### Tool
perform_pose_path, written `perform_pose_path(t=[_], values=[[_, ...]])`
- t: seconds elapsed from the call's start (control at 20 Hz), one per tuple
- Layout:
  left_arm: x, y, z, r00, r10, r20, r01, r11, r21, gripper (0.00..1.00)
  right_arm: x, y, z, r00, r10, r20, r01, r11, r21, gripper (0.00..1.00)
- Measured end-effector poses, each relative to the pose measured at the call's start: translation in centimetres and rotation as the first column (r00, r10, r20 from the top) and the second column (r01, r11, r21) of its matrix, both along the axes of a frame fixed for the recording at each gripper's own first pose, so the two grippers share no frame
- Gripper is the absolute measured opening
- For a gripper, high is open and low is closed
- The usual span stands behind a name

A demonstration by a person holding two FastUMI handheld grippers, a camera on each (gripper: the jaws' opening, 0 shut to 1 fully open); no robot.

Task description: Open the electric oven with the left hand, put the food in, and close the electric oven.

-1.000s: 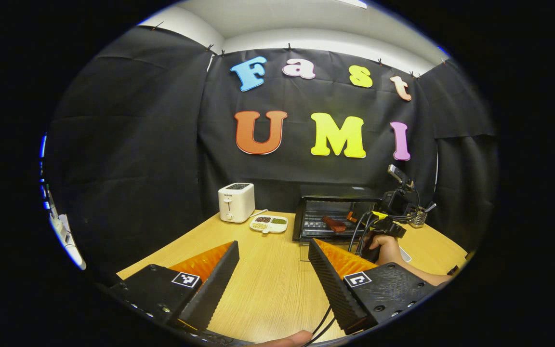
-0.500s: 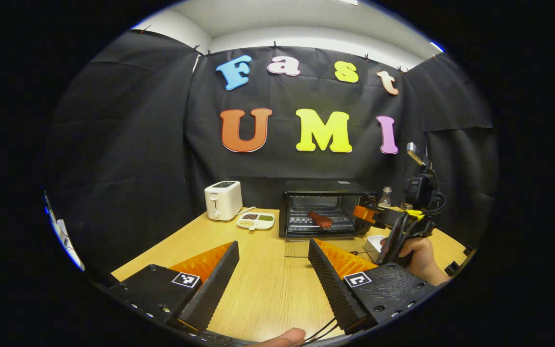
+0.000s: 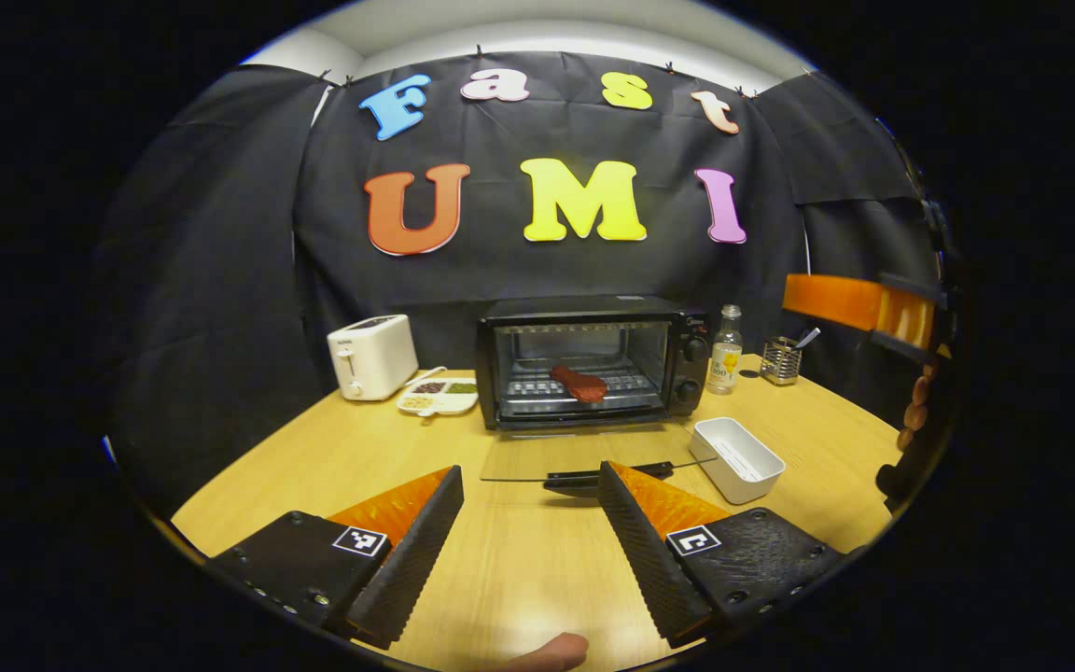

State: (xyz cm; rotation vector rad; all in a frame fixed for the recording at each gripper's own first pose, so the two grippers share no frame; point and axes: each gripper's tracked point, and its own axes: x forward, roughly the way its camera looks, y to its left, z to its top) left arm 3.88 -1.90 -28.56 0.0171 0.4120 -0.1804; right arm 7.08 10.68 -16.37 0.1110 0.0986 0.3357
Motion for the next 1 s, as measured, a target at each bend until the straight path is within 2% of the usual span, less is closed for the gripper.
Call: perform_pose_path(t=[0.2,0.3,0.4,0.6,0.75,1.0], values=[[2.6,-3.5,-4.6,0.994,-0.033,-0.104,0.036,0.999,0.019,0.93,-0.9,-5.1,2.3,0.990,-0.086,0.109,0.093,0.993,-0.068,0.89],[2.9,-6.3,-6.2,0.983,-0.073,-0.168,0.071,0.997,-0.016,0.93,-1.1,-6.9,2.7,0.981,-0.116,0.155,0.131,0.987,-0.093,0.94],[3.3,-7.4,-8.3,0.971,-0.074,-0.229,0.076,0.997,-0.002,0.94,-0.7,-8.8,2.4,0.974,-0.151,0.169,0.170,0.980,-0.106,1.00],[4.9,-8.6,-10.0,0.964,-0.066,-0.259,0.073,0.997,0.016,0.94,-0.6,-10.1,1.4,0.976,-0.150,0.157,0.163,0.984,-0.075,1.00],[4.9,-8.6,-11.0,0.946,-0.044,-0.321,0.054,0.998,0.023,0.94,-0.4,-11.6,0.8,0.973,-0.173,0.153,0.188,0.978,-0.088,1.00],[5.6,-8.7,-11.0,0.954,-0.013,-0.299,0.035,0.997,0.067,0.94,-1.8,-12.2,1.3,0.969,-0.191,0.154,0.207,0.974,-0.090,1.00]])
